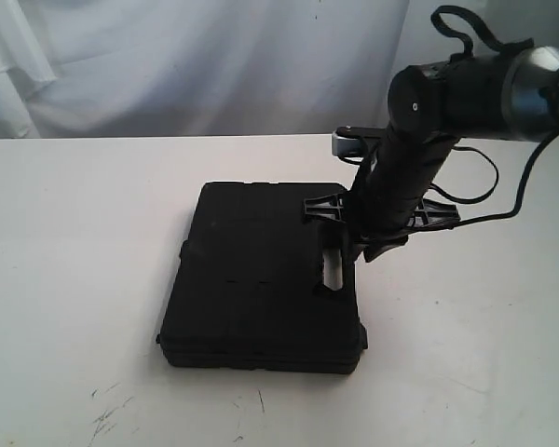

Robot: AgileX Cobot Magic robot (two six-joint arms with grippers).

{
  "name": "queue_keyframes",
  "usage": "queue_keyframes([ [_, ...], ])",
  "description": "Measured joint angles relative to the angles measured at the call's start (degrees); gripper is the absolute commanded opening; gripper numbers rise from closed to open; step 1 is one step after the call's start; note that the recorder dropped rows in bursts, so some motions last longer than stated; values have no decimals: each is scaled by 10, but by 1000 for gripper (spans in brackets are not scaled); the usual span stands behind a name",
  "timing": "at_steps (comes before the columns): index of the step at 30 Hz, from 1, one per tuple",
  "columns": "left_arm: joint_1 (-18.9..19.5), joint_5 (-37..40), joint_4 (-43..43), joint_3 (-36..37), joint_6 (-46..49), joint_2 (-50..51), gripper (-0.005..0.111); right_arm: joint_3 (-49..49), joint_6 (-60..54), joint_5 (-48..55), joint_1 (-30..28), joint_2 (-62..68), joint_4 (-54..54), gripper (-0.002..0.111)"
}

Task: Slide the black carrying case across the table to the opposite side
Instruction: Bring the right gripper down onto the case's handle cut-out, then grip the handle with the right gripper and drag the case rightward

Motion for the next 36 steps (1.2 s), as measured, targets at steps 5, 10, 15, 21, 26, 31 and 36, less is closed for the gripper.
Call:
queue_keyframes([
  [5,0,0,0,0,0,0,0,0,8,-6,0,2,-3,47],
  [10,0,1,0,0,0,0,0,-3,11,-6,0,12,14,47],
  [15,0,1,0,0,0,0,0,-3,12,-6,1,32,18,46],
  [21,0,1,0,0,0,0,0,-3,13,-9,6,46,20,39],
  [26,0,1,0,0,0,0,0,-3,14,-12,6,56,20,39],
  [31,0,1,0,0,0,0,0,-3,14,-21,6,64,20,33],
  [36,0,1,0,0,0,0,0,-3,14,-23,6,67,22,12],
])
